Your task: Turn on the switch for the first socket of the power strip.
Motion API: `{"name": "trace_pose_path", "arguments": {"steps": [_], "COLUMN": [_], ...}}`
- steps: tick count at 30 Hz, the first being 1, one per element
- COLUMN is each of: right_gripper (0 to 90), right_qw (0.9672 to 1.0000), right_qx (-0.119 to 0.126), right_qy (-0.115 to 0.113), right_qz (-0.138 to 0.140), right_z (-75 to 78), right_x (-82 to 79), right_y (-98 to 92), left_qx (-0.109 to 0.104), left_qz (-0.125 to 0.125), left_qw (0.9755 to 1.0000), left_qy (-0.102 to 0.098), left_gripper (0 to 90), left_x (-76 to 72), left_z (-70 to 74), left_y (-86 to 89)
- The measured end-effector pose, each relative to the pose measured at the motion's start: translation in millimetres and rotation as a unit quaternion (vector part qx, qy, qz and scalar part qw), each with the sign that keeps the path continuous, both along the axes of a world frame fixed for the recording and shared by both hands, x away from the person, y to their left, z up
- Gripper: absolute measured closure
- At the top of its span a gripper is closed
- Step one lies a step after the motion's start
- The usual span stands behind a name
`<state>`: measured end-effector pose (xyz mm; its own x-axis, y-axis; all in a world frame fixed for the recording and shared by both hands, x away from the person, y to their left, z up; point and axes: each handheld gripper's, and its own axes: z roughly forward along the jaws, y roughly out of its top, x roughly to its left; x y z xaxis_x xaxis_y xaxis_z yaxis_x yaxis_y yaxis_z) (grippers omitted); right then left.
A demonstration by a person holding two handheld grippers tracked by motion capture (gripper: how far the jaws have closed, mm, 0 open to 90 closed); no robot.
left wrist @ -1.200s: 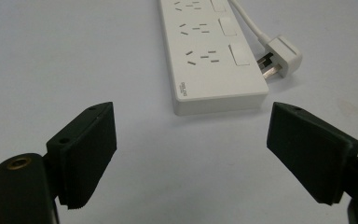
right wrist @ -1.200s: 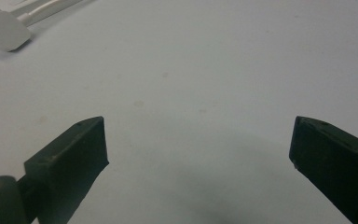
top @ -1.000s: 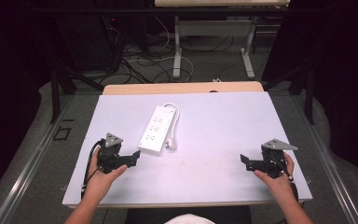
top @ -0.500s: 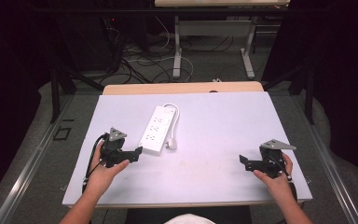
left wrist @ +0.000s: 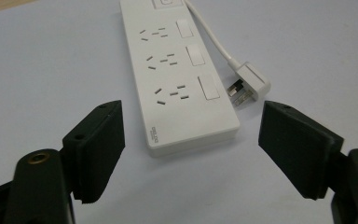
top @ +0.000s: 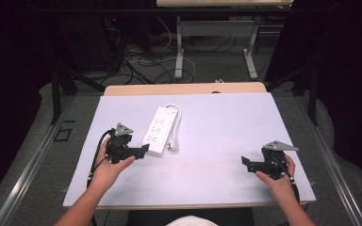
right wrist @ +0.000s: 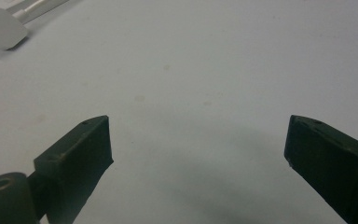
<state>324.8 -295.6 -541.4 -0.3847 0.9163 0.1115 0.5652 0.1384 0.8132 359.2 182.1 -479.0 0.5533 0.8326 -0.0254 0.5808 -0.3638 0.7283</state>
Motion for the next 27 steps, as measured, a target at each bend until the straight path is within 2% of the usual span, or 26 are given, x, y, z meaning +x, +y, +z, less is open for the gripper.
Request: {"name": "trace_pose_path", "arguments": {"steps": [10, 11, 12, 22, 25, 27], "right_gripper": [7.0, 7.0, 7.0, 7.0, 7.0, 7.0], "right_qw": [1.0000, 1.0000, 1.0000, 1.0000, 1.0000, 1.0000], "right_qx": [0.001, 0.001, 0.001, 0.000, 0.000, 0.000], "right_qy": [0.003, 0.004, 0.004, 0.005, 0.006, 0.008], "right_qz": [-0.002, -0.002, -0.002, -0.005, -0.003, -0.005], "right_z": [-1.2, -1.1, -1.1, -2.7, -2.6, -2.9], "right_x": [0.8, 0.7, 0.7, 1.7, 1.7, 1.7], "right_y": [-1.4, -1.4, -1.4, -1.9, -2.2, -1.7], "left_qx": [0.002, -0.003, 0.004, -0.001, 0.005, 0.006], "left_qz": [0.000, 0.001, 0.001, 0.007, -0.002, 0.004], "left_qw": [1.0000, 1.0000, 1.0000, 1.0000, 0.9999, 0.9999], "left_qy": [-0.003, -0.001, -0.001, 0.007, 0.014, 0.009], "left_gripper": [25.1, 25.1, 25.1, 25.1, 25.1, 25.1], "left_x": [12.1, 13.4, 14.8, 27.9, 32.6, 35.8], "left_z": [3.6, 3.8, 4.5, 10.6, 14.3, 14.4], "left_y": [-9.0, -10.0, -10.4, -20.3, -21.9, -24.5]}}
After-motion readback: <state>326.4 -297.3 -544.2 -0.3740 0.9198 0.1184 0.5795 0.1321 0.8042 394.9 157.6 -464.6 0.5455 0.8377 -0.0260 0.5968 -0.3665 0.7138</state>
